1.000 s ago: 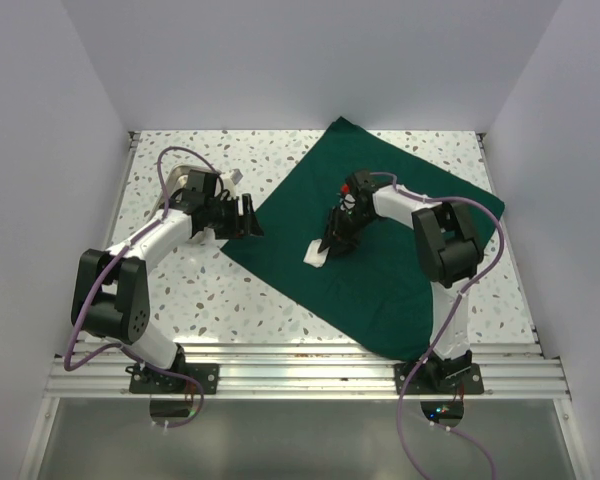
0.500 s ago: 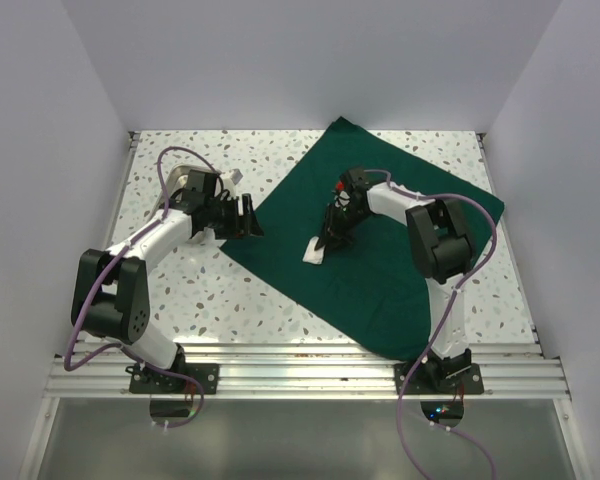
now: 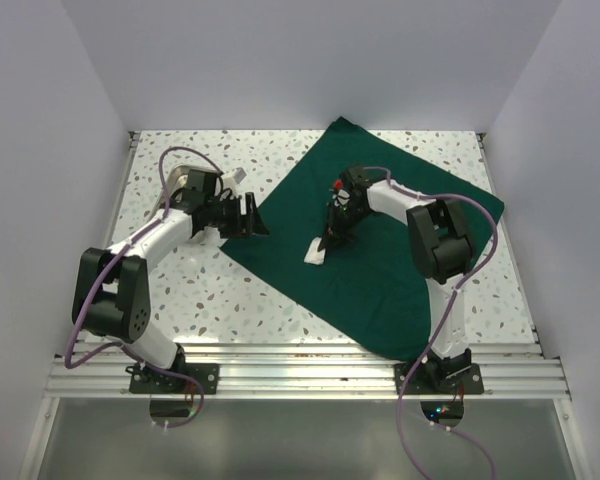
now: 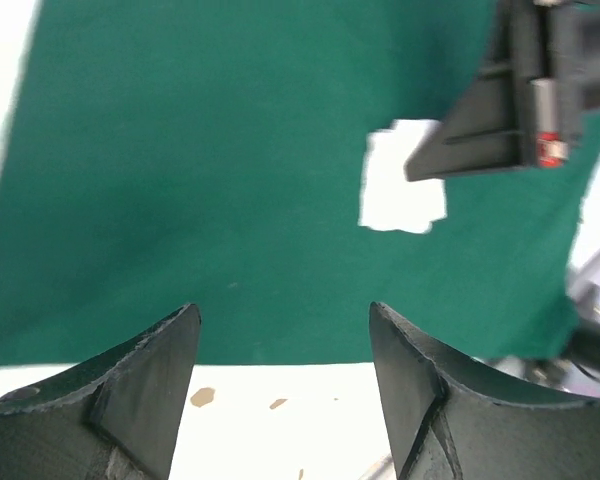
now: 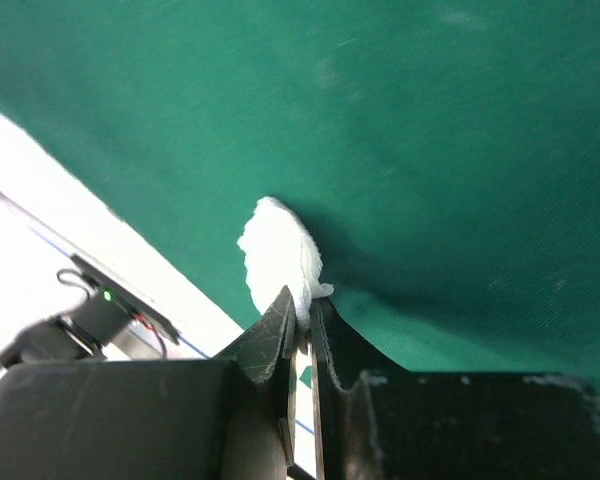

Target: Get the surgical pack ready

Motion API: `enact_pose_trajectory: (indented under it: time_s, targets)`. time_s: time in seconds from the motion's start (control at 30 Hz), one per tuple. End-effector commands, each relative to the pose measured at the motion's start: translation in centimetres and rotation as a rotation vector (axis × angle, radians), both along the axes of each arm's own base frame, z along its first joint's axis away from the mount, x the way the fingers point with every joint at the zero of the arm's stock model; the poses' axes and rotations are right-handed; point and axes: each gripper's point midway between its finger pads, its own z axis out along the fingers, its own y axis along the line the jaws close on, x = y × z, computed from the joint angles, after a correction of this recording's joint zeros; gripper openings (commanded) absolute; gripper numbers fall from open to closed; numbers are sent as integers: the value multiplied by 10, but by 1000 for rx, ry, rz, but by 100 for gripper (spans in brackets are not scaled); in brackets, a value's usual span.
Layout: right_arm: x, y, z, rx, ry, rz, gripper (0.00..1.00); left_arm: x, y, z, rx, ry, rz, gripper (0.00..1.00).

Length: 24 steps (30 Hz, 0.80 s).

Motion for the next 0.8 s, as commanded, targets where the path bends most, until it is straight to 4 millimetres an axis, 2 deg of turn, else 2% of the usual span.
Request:
enact_pose_trajectory:
  time_s: [0.0,0.03,0.07,0.17,0.2,0.27,0.33,0.43,0.57,0.7,0.77]
  targets:
    - [2,8,57,91,-128,107,5,3,-29,27,-182,-57,-127,73]
    - [-3,9,62,113,-142,140,4,1,-35,29,-219,-71,-152,73]
    - [-9,13,78,165,-157,164,4,-7,-44,38,-287,-62,-193,75]
    - [-23,22,102,293,-184,210,4,-23,-62,56,-398,-100,-257,79]
    - [-33,27,120,370,-203,234,3,-28,-67,65,-419,-155,-282,81]
    - [-45,32,140,431,-221,260,3,-40,-74,77,-476,-160,-305,85]
    - [-60,35,162,493,-235,290,3,-51,-81,89,-501,-217,-342,100]
    - [-73,37,184,549,-250,308,3,-58,-84,101,-507,-281,-370,100]
    - [-89,46,203,611,-253,341,3,-69,-95,112,-526,-315,-429,100]
    - [-92,51,207,617,-252,347,2,-81,-106,129,-607,-364,-470,100]
    - [-88,53,211,623,-268,333,2,-84,-109,127,-607,-348,-475,100]
